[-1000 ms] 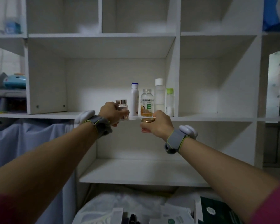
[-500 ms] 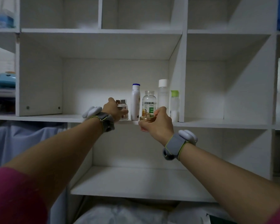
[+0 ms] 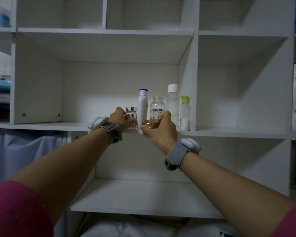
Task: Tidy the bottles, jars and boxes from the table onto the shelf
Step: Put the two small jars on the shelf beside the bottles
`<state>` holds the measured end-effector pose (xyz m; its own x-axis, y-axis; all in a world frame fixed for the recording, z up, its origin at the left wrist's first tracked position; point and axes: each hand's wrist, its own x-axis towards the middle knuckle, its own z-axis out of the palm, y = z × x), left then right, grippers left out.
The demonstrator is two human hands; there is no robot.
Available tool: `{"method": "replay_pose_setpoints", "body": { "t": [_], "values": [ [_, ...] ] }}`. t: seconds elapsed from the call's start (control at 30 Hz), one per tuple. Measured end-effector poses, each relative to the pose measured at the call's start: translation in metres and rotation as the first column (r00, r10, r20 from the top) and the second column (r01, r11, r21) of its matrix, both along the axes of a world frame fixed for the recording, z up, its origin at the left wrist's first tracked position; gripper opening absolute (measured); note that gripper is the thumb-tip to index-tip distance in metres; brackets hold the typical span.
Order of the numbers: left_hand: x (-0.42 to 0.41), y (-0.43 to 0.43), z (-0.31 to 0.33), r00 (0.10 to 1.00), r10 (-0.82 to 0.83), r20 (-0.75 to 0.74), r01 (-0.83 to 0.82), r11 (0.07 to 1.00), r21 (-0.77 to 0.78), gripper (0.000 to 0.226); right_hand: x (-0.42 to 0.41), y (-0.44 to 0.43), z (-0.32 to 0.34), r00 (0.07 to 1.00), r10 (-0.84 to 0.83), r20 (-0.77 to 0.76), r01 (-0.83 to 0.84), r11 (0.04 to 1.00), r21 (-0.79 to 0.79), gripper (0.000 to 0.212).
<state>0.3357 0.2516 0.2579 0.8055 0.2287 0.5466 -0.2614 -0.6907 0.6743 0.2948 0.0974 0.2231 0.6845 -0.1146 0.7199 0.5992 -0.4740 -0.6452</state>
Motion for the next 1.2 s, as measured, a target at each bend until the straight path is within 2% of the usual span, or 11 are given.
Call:
{"method": "replay_pose_setpoints", "body": {
  "t": [0.13, 0.2, 0.3, 0.43, 0.53, 0.63, 0.73, 0.8, 0.87, 0.97, 1.2],
  "values": [
    [-0.004, 0.008, -0.006, 0.999, -0.018, 0.029, 0.02, 0.998, -0.057, 0.055, 0.001, 0.01, 0.001, 1.0, 0.017, -0.009, -0.017, 1.0, 0.004, 0.054],
    [-0.011, 0.011, -0.007, 0.997, -0.027, 0.067, 0.032, 0.997, -0.067, 0.05, 0.002, 0.014, 0.002, 1.0, 0.023, -0.018, -0.023, 1.0, 0.015, 0.056],
    [-0.025, 0.016, -0.006, 0.977, -0.212, 0.006, 0.211, 0.971, -0.113, 0.037, 0.004, 0.023, 0.004, 0.997, 0.066, -0.044, -0.062, 0.994, 0.087, 0.057],
    [-0.04, 0.016, -0.007, 0.851, -0.506, -0.143, 0.473, 0.855, -0.211, 0.045, 0.003, 0.032, 0.007, 0.99, 0.127, -0.065, -0.117, 0.983, 0.144, 0.06],
    [-0.043, 0.019, -0.009, 0.806, -0.582, -0.106, 0.545, 0.801, -0.248, 0.052, 0.001, 0.039, 0.01, 0.987, 0.145, -0.062, -0.136, 0.982, 0.131, 0.058],
    [-0.043, 0.025, -0.01, 0.828, -0.56, -0.044, 0.537, 0.812, -0.227, 0.056, 0.0, 0.046, 0.013, 0.979, 0.194, -0.055, -0.187, 0.976, 0.114, 0.056],
    [-0.039, 0.032, -0.012, 0.842, -0.533, 0.076, 0.53, 0.796, -0.291, 0.051, 0.0, 0.051, 0.021, 0.971, 0.229, -0.067, -0.223, 0.971, 0.089, 0.05],
    [-0.035, 0.036, -0.011, 0.879, -0.453, 0.148, 0.476, 0.818, -0.324, 0.056, 0.003, 0.05, 0.026, 0.983, 0.172, -0.056, -0.167, 0.982, 0.084, 0.047],
    [-0.03, 0.041, -0.01, 0.934, -0.304, 0.185, 0.349, 0.885, -0.309, 0.063, 0.008, 0.044, 0.029, 0.998, 0.058, -0.037, -0.057, 0.997, 0.045, 0.039],
    [-0.018, 0.049, -0.01, 0.976, -0.141, 0.165, 0.18, 0.951, -0.252, 0.071, 0.015, 0.033, 0.027, 0.996, -0.083, -0.034, 0.081, 0.995, -0.05, 0.027],
    [0.005, 0.057, -0.016, 0.999, -0.03, 0.039, 0.037, 0.98, -0.193, 0.071, 0.031, 0.016, 0.02, 0.96, -0.277, -0.05, 0.268, 0.953, -0.144, 0.025]
  ]
}}
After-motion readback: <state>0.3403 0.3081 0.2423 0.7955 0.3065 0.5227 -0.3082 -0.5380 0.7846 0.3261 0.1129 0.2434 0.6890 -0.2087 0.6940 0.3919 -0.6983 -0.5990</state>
